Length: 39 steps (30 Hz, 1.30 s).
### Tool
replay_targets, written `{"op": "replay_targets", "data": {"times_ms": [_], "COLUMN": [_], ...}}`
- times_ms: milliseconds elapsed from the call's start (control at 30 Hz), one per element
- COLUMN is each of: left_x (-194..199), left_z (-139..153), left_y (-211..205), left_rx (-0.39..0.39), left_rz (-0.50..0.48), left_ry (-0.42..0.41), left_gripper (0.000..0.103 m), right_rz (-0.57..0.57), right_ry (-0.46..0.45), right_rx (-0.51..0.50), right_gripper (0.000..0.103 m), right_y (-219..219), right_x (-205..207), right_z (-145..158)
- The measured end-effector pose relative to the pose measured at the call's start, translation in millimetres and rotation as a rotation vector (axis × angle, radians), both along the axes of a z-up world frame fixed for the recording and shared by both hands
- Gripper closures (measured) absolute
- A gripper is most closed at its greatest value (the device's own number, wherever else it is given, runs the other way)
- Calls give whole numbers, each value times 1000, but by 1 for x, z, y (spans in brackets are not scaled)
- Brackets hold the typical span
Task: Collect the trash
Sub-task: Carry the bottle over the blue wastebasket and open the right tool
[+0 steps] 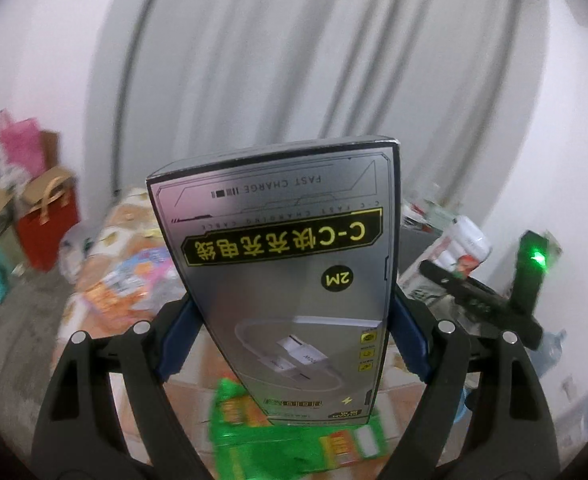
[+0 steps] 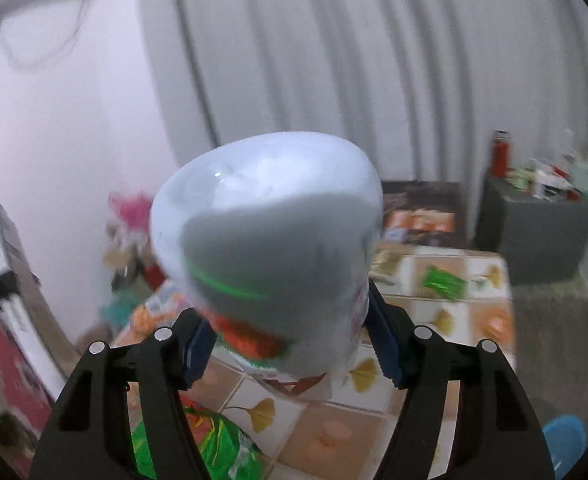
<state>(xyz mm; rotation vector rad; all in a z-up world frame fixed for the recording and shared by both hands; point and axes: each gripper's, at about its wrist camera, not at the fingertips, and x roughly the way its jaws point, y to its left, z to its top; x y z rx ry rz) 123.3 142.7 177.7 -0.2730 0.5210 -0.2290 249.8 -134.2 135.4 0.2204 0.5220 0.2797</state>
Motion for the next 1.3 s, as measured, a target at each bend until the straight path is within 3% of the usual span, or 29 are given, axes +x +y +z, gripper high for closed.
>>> {"op": "replay_targets", "data": {"times_ms": [400, 667, 1000, 1300], "left_x": [14, 9, 31, 64], "left_z": [11, -7, -58, -109], "left_y": [-171, -281, -401, -469], "left_rx": [76, 129, 203, 260], "left_rz": [-335, -507, -658, -660], "left_ry": [-4, 21, 80, 135], "left_gripper": [23, 23, 23, 23], "right_rz": [-413, -580, -757, -842], "right_ry": [-20, -11, 55, 156], "right_rx": [196, 249, 316, 386], "right_gripper": [38, 38, 37, 37], "right_y": [-167, -227, -285, -333], "right_x": [-158, -226, -272, -261], "right_z": [-25, -51, -94, -146]}}
